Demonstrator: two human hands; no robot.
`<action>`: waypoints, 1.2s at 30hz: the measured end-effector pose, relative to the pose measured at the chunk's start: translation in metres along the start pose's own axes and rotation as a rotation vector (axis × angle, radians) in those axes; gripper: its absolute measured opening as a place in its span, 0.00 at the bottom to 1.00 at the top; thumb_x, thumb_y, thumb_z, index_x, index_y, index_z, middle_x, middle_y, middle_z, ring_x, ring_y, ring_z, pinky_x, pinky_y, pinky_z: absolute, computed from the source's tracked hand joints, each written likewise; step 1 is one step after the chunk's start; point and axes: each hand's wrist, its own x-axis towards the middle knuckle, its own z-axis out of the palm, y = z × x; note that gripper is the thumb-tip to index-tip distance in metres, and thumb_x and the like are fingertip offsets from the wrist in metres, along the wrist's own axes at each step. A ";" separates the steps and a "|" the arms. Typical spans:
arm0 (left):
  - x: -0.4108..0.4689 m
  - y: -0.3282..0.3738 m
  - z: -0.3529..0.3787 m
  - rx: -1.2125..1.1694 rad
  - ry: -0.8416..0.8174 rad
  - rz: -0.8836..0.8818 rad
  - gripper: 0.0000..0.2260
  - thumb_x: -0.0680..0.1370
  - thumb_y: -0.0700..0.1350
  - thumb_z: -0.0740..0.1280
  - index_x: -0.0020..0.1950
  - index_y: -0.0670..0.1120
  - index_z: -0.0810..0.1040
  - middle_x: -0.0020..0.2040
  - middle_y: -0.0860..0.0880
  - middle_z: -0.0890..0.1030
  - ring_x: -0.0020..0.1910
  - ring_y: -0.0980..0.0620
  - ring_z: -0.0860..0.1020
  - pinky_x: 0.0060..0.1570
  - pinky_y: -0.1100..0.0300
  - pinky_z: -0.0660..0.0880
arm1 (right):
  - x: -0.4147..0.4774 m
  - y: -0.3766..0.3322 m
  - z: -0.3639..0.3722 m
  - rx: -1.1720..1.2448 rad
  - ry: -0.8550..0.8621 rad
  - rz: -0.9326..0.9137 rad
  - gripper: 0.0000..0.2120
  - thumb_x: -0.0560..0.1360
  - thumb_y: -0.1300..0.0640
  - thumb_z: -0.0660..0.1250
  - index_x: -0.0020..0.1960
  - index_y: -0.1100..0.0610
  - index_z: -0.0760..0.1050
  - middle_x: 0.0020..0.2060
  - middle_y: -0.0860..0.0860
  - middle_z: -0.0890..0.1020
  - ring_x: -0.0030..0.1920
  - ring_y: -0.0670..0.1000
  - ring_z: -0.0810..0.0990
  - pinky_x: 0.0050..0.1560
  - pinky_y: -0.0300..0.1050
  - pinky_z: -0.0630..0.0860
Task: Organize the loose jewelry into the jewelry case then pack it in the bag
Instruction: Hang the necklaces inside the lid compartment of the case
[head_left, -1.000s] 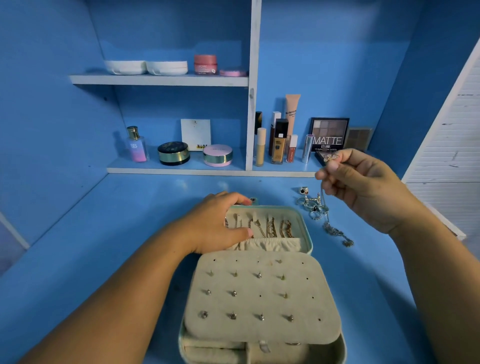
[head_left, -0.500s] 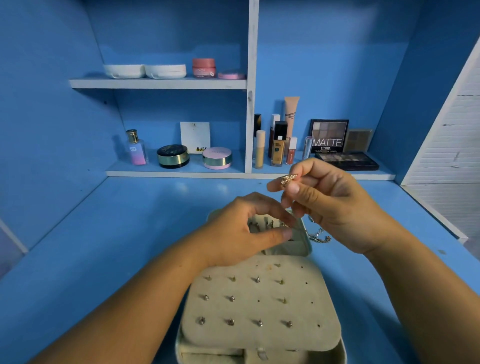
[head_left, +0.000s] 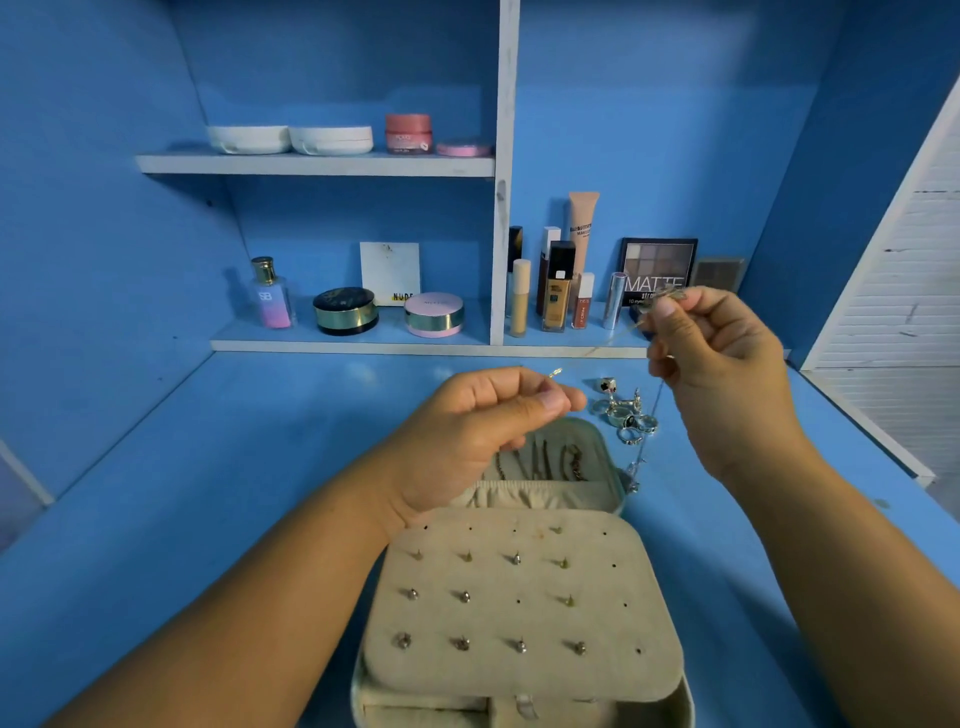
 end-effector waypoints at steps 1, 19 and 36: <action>0.001 -0.001 -0.002 -0.014 0.019 -0.004 0.08 0.74 0.51 0.64 0.43 0.57 0.84 0.54 0.54 0.84 0.59 0.54 0.79 0.56 0.57 0.70 | 0.002 0.000 -0.001 0.011 0.047 -0.003 0.06 0.78 0.61 0.64 0.43 0.54 0.71 0.31 0.44 0.80 0.30 0.44 0.73 0.34 0.36 0.72; 0.005 0.014 -0.026 -0.569 0.352 0.093 0.05 0.71 0.47 0.64 0.44 0.48 0.77 0.36 0.55 0.81 0.40 0.57 0.81 0.49 0.58 0.72 | 0.013 0.022 -0.013 -0.187 0.263 0.203 0.07 0.79 0.56 0.64 0.43 0.51 0.68 0.36 0.48 0.81 0.28 0.45 0.71 0.35 0.41 0.71; 0.006 0.001 -0.037 0.402 0.724 0.496 0.06 0.81 0.42 0.64 0.52 0.51 0.79 0.42 0.55 0.81 0.35 0.60 0.81 0.38 0.70 0.76 | 0.007 0.018 -0.023 -0.951 -0.493 0.288 0.03 0.72 0.57 0.69 0.42 0.56 0.77 0.33 0.48 0.77 0.33 0.47 0.72 0.35 0.40 0.69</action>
